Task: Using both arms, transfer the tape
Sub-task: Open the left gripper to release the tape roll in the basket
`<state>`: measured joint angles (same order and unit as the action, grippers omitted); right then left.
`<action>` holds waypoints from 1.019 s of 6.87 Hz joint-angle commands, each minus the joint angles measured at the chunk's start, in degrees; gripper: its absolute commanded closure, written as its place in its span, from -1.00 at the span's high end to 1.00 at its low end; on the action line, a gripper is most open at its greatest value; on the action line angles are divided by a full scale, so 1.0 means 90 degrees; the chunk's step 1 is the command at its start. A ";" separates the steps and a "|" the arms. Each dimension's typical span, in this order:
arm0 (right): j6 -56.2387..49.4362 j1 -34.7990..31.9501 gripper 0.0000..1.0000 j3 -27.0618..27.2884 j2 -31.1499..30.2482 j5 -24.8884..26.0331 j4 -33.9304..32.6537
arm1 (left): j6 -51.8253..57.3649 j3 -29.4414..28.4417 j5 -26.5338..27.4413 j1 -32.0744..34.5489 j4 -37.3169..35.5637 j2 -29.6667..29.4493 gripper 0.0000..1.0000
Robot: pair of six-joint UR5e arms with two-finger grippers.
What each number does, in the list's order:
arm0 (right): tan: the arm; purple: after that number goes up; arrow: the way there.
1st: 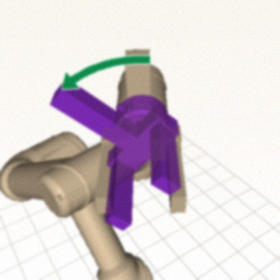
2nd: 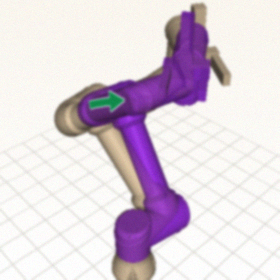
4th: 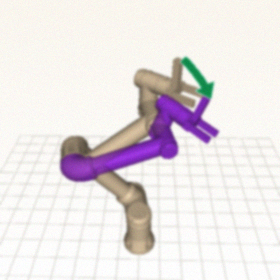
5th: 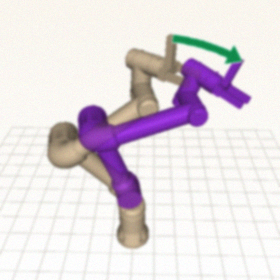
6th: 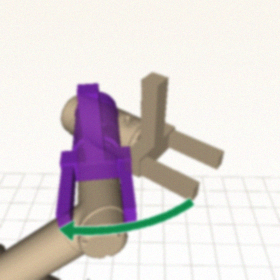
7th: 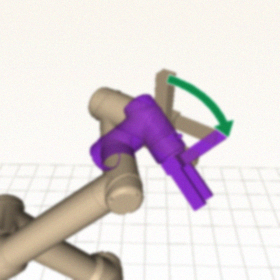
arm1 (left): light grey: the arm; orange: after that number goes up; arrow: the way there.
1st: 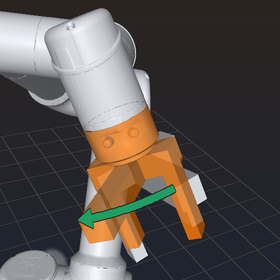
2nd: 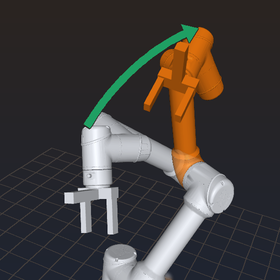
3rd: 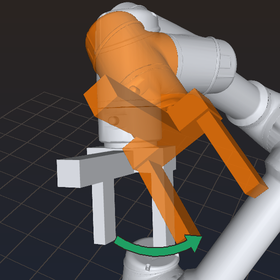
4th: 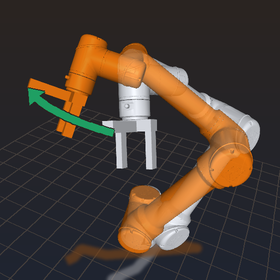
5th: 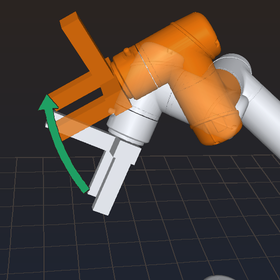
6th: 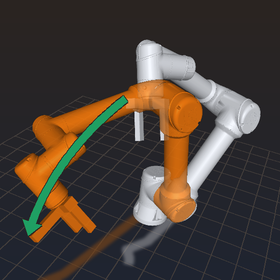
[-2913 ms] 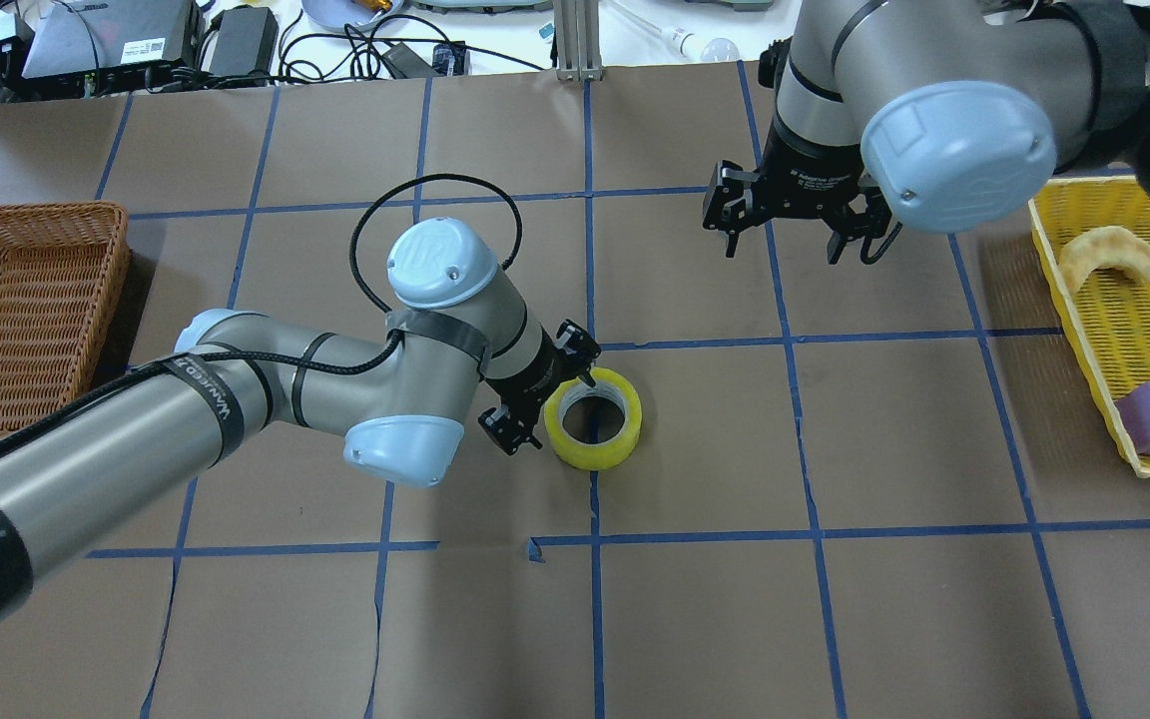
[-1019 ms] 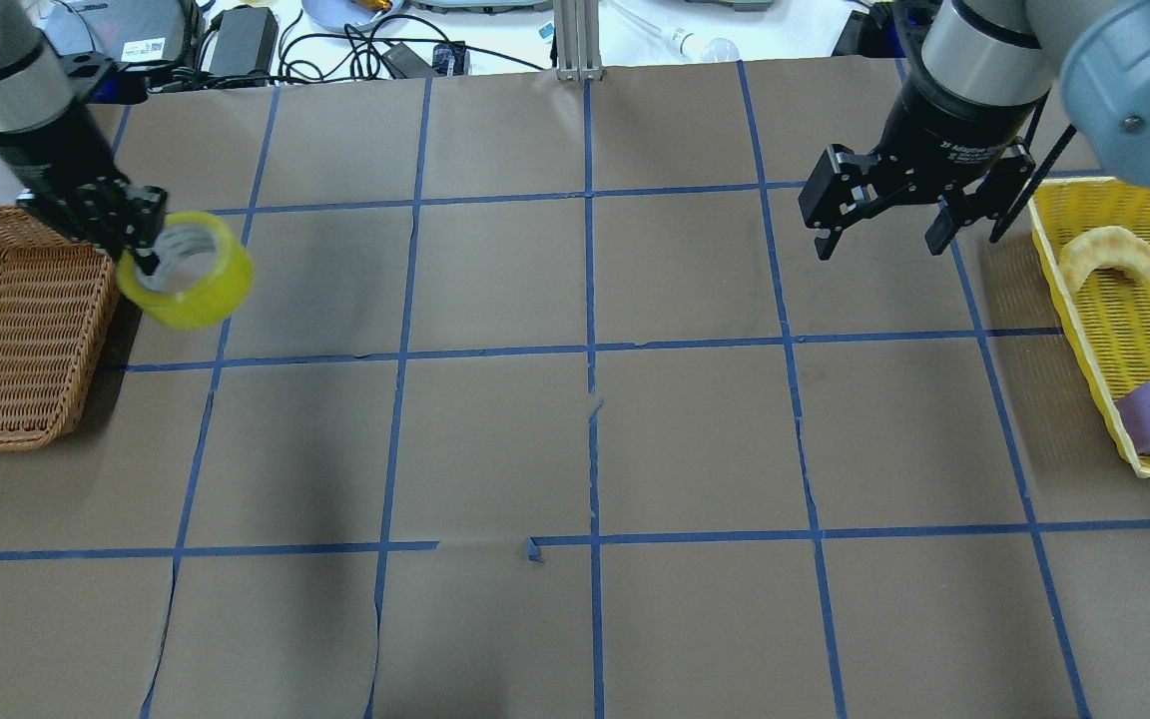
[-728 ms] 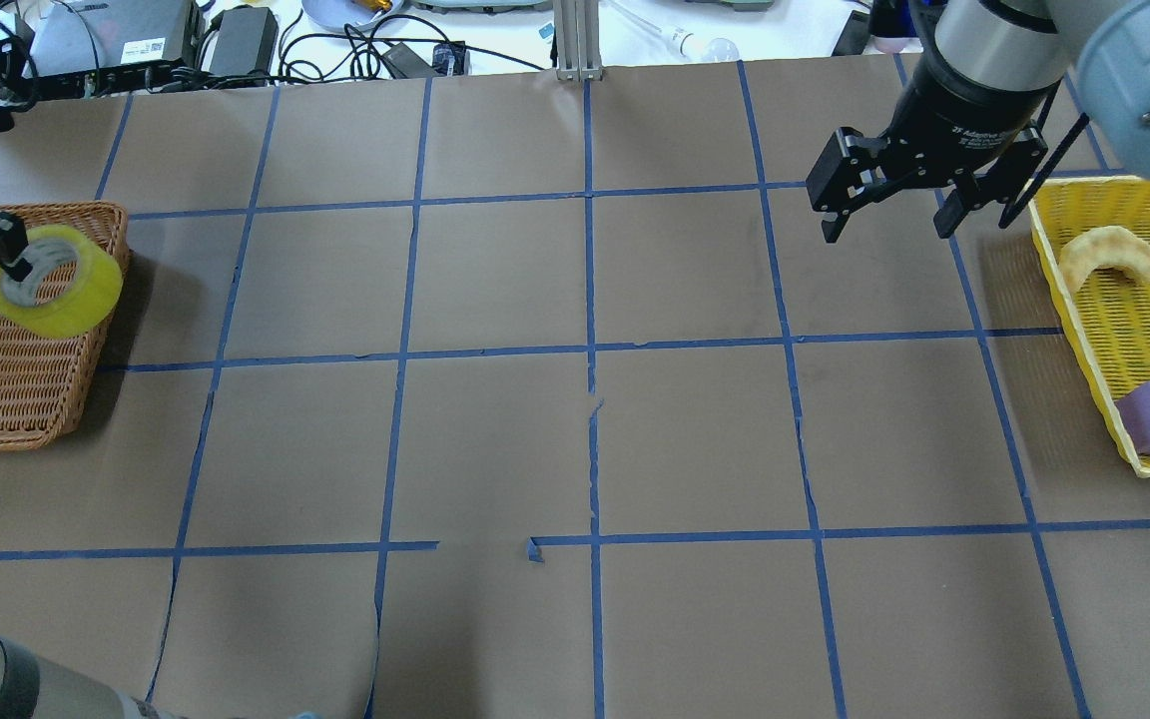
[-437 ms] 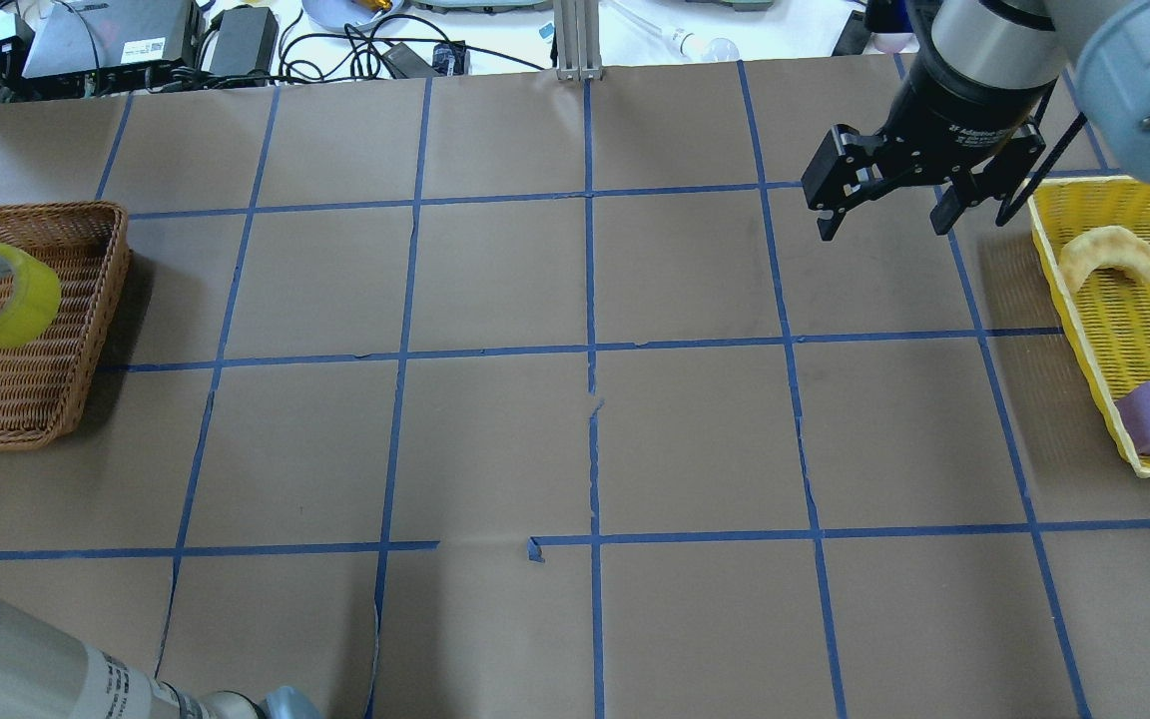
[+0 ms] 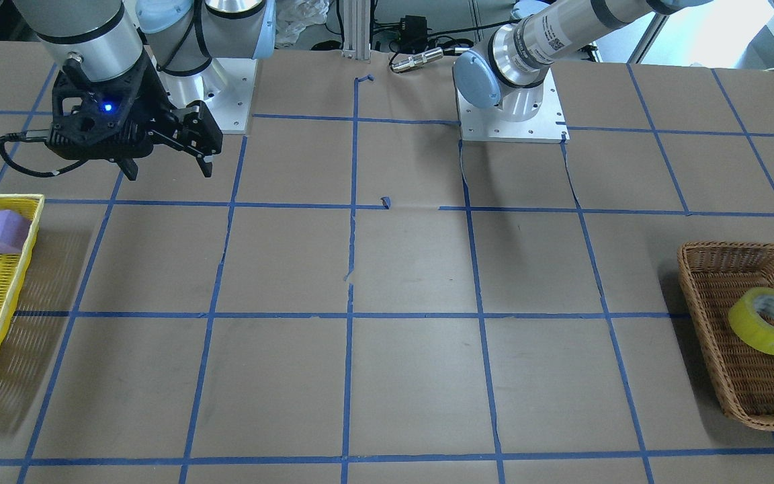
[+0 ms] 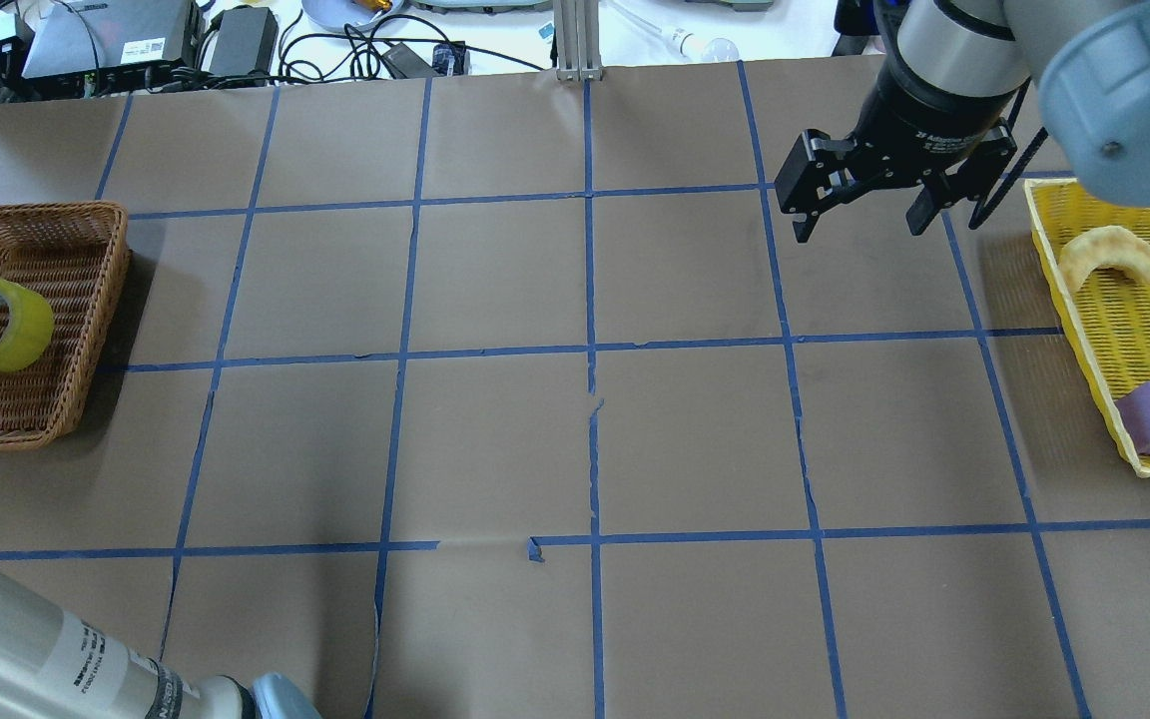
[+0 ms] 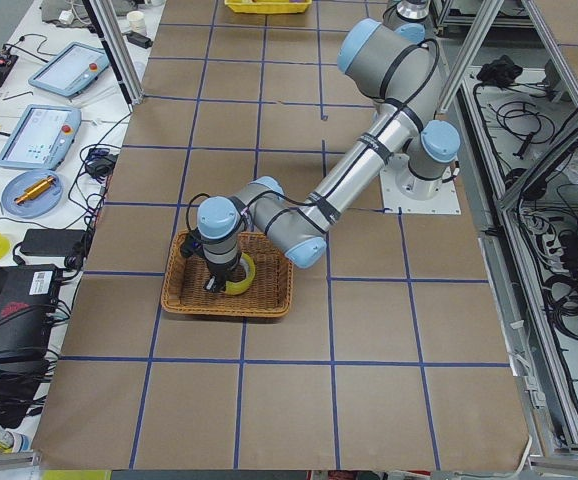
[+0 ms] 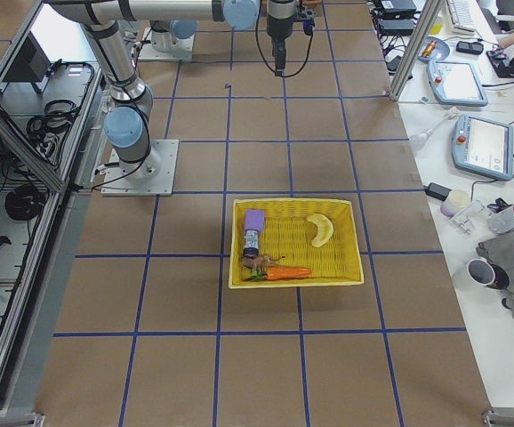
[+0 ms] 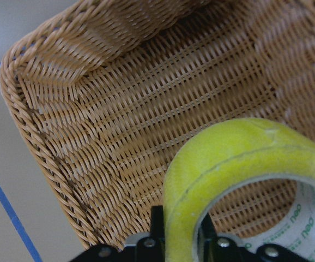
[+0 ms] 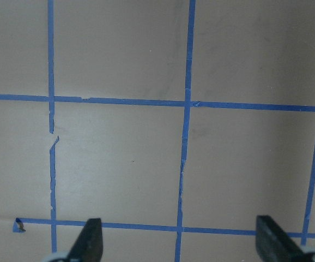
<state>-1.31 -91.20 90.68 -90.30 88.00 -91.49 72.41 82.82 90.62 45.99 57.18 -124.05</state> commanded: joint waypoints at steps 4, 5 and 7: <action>0.0038 -0.0004 1.00 -0.0017 -0.0006 0.0026 -0.0020 | -0.3072 -0.0042 0.0068 0.1555 0.3695 0.2380 0.62; 0.0038 -0.0004 1.00 -0.0008 -0.0006 0.0026 -0.0029 | -0.4583 0.0006 0.0058 0.2160 0.4275 0.2967 0.68; 0.0028 -0.0004 1.00 0.0041 0.0043 0.0017 -0.0029 | -0.7766 0.0026 0.0097 0.3866 0.5021 0.3663 0.68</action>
<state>-0.99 -91.23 90.91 -90.12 88.18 -91.64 19.66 82.92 91.26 71.70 98.24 -95.20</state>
